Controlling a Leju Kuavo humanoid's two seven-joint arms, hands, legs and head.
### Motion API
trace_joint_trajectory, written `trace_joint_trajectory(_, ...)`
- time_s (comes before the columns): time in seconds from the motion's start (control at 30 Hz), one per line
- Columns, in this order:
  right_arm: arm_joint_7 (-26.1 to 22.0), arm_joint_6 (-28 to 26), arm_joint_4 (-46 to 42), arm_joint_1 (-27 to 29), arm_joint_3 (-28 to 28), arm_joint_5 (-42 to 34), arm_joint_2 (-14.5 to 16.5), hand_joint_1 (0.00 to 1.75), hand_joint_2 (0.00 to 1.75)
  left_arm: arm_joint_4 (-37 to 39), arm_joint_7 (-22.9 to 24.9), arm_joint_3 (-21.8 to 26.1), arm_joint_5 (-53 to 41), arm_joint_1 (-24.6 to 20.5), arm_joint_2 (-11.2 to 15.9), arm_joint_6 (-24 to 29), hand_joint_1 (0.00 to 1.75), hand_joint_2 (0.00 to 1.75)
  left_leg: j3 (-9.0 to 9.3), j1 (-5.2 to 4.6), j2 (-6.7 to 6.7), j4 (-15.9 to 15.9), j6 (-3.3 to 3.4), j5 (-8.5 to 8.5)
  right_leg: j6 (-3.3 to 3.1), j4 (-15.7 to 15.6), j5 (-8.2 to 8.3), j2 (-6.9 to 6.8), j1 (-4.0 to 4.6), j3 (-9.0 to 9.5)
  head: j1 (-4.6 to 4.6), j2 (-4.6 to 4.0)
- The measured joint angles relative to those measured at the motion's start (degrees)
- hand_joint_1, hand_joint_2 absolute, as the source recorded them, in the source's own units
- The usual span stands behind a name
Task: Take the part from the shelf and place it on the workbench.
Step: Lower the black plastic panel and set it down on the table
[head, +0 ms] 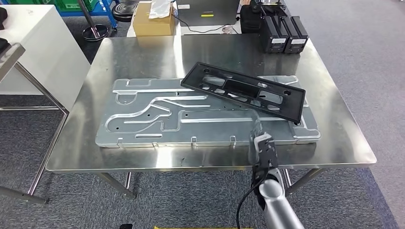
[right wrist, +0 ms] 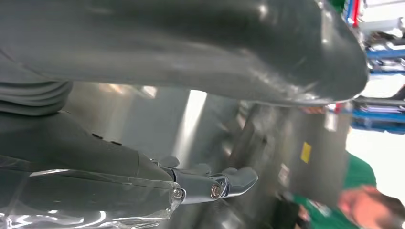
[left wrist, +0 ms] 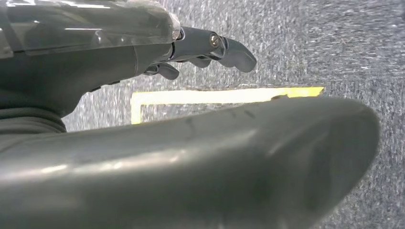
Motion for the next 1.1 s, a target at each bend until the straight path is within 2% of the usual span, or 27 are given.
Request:
trace_joint_trajectory(0.03,0.3,0.0,-0.1,1.1,0.3,-0.1,0.3,0.00,0.00,0.0,0.1,-0.7,-0.2,0.2,0.2,0.0,0.00,0.00,-1.23,0.03,0.00,2.8,-0.13,-0.93,-0.01,0.0,-0.01,0.11,0.03,0.00,0.00,0.00)
trace_joint_trajectory(0.07,0.5,0.1,-0.3,2.1,0.5,-0.2,0.4,0.00,0.00,0.1,0.1,-1.3,-0.4,0.3,0.3,0.0,0.00,0.00,-1.50,0.06,0.00,3.6,-0.18,-0.72,-0.01,0.1,-0.02,0.26,0.06,-0.01,0.00,0.00)
trace_joint_trajectory(0.1,0.7,0.1,-0.5,2.9,0.7,-0.3,0.6,0.00,0.00,0.1,0.2,-1.8,-0.5,0.5,0.5,-0.1,0.00,0.00,-0.61,0.10,0.00,1.9,-0.17,0.61,0.01,0.2,-0.04,0.45,0.06,-0.01,0.01,0.00)
trace_joint_trajectory(0.17,1.2,0.3,-1.0,3.6,0.9,-0.3,0.9,0.00,0.00,0.1,0.3,-2.6,-0.7,0.7,0.8,-0.2,0.00,0.00,3.53,0.17,-0.25,-6.3,0.07,4.30,0.21,0.5,-0.15,0.88,0.11,-0.03,0.01,0.00)
trace_joint_trajectory(0.2,1.4,0.3,-1.3,3.8,0.9,-0.3,1.0,0.00,0.00,0.1,0.3,-2.9,-0.7,0.7,0.8,-0.2,0.00,0.00,5.30,0.13,-0.43,-9.8,0.34,5.48,0.44,0.6,-0.23,1.06,0.20,-0.07,0.03,0.00)
trace_joint_trajectory(0.23,1.6,0.4,-1.5,4.1,0.9,-0.2,1.1,0.00,0.00,0.1,0.3,-3.3,-0.8,0.6,0.9,-0.2,0.00,0.00,6.42,0.04,-0.58,-12.1,0.63,6.03,0.73,0.7,-0.27,1.17,0.28,-0.12,0.05,0.00)
trace_joint_trajectory(0.37,2.0,0.5,-2.5,5.3,1.0,0.0,1.2,0.00,0.00,0.2,0.5,-4.2,-1.2,0.6,1.0,-0.4,0.00,0.00,6.90,-0.10,-0.40,-13.3,2.24,6.62,2.13,1.1,-0.51,1.18,0.12,-0.34,0.10,0.00)
trace_joint_trajectory(0.43,2.3,0.5,-3.2,5.8,1.0,0.3,1.2,0.00,0.00,0.2,0.5,-4.5,-1.3,0.6,1.0,-0.5,0.00,0.00,6.88,0.07,-0.12,-13.7,2.92,7.04,2.69,4.8,-3.18,0.86,-0.01,-1.96,0.14,0.00)
trace_joint_trajectory(0.5,2.5,0.5,-3.8,6.3,1.0,0.7,1.2,0.00,0.00,0.2,0.6,-4.8,-1.3,0.6,1.0,-0.6,0.00,0.00,6.73,0.00,0.06,-13.7,3.09,7.11,3.06,12.3,-7.11,0.65,-0.05,-5.25,0.16,0.00)
trace_joint_trajectory(0.53,2.6,0.5,-4.0,6.7,1.0,0.8,1.2,0.00,0.00,0.2,0.7,-4.9,-1.2,0.6,1.0,-0.7,0.00,0.00,6.67,-0.05,0.15,-13.6,3.11,7.14,3.16,15.4,-8.20,0.62,-0.05,-6.57,0.16,0.00)
trace_joint_trajectory(0.57,2.6,0.5,-4.3,7.1,1.0,0.9,1.2,0.00,0.00,0.2,0.8,-4.9,-1.1,0.6,1.0,-0.8,0.00,0.00,6.62,-0.08,0.22,-13.6,3.12,7.17,3.18,16.6,-8.27,0.59,-0.05,-7.04,0.16,0.00)
trace_joint_trajectory(0.6,2.7,0.5,-4.6,7.4,1.0,1.0,1.2,0.00,0.00,0.2,0.9,-4.9,-0.9,0.6,1.0,-0.9,0.00,0.00,6.60,-0.11,0.26,-13.5,3.12,7.19,3.10,15.7,-7.28,0.54,-0.05,-6.39,0.16,0.00)
trace_joint_trajectory(0.7,2.8,0.4,-5.7,7.8,1.0,1.5,1.2,0.00,0.00,0.2,1.1,-4.9,-0.6,0.5,1.0,-1.3,0.00,0.00,6.55,-0.32,0.30,-13.1,2.92,7.11,2.30,4.6,-2.39,0.18,0.20,-0.56,0.15,0.00)
trace_joint_trajectory(0.73,2.9,0.4,-6.0,7.8,1.0,1.7,1.2,0.00,0.00,0.2,1.1,-4.9,-0.6,0.5,1.0,-1.4,0.00,0.00,6.45,-0.42,0.31,-13.0,2.72,7.12,2.02,2.1,-1.61,0.09,0.36,0.66,0.14,0.00)
trace_joint_trajectory(0.77,3.0,0.4,-6.3,7.9,1.0,1.7,1.2,0.00,0.00,0.2,1.1,-4.9,-0.6,0.5,1.0,-1.5,0.00,0.00,6.35,-0.49,0.34,-12.9,2.47,7.17,1.79,1.0,-1.44,0.06,0.53,1.06,0.13,0.00)
trace_joint_trajectory(0.8,3.1,0.4,-6.6,8.0,1.0,1.8,1.2,0.00,0.00,0.2,1.2,-4.9,-0.6,0.5,1.0,-1.5,0.00,0.00,6.27,-0.55,0.38,-13.0,2.16,7.29,1.58,1.0,-1.28,0.12,0.67,1.00,0.11,0.00)
trace_joint_trajectory(0.87,3.2,0.3,-7.0,8.3,1.0,1.9,1.2,0.00,0.00,0.2,1.5,-4.9,-0.8,0.5,1.0,-1.5,0.00,0.00,6.10,-0.54,0.39,-12.8,1.49,7.05,0.86,0.5,-0.71,0.16,0.41,0.84,0.09,0.00)
trace_joint_trajectory(0.9,3.3,0.3,-7.2,8.4,1.0,1.9,1.2,0.00,0.00,0.2,1.6,-4.9,-0.9,0.4,1.0,-1.5,0.00,0.00,5.73,-0.51,0.35,-11.9,1.17,6.00,0.42,0.2,-0.36,0.14,0.26,0.70,0.02,0.00)
trace_joint_trajectory(0.93,3.3,0.3,-7.3,8.5,1.0,1.9,1.2,0.00,0.00,0.2,1.8,-5.0,-1.0,0.4,1.0,-1.5,0.00,0.00,4.92,-0.45,0.28,-9.7,0.87,4.18,0.04,0.0,0.02,0.10,0.11,0.48,-0.08,0.00)
trace_joint_trajectory(1.0,3.4,0.3,-7.4,8.7,0.9,1.9,1.2,0.00,0.00,0.2,1.9,-5.0,-1.1,0.4,1.0,-1.5,0.00,0.00,2.45,-0.18,0.21,-2.6,0.39,-0.51,-0.33,0.0,0.63,0.07,0.17,-0.32,-0.23,0.00)
trace_joint_trajectory(1.03,3.4,0.3,-7.4,8.8,0.9,1.9,1.2,0.00,0.00,0.2,1.9,-5.0,-1.2,0.4,1.0,-1.5,0.00,0.00,1.48,-0.06,0.21,0.7,0.19,-2.15,-0.35,0.1,0.96,0.08,0.20,-0.81,-0.24,0.00)
trace_joint_trajectory(1.07,3.4,0.3,-7.4,9.0,0.9,1.9,1.2,0.00,0.00,0.2,2.0,-5.0,-1.2,0.4,1.0,-1.5,0.00,0.00,1.35,0.04,0.22,2.2,0.04,-2.76,-0.30,0.2,1.30,0.10,0.20,-1.32,-0.23,0.00)
trace_joint_trajectory(1.1,3.4,0.3,-7.4,9.2,0.9,1.9,1.2,0.00,0.00,0.2,2.0,-5.0,-1.2,0.4,1.0,-1.5,0.00,0.00,2.28,0.13,0.22,1.6,-0.05,-2.31,-0.20,0.3,1.63,0.14,0.18,-1.83,-0.23,0.00)
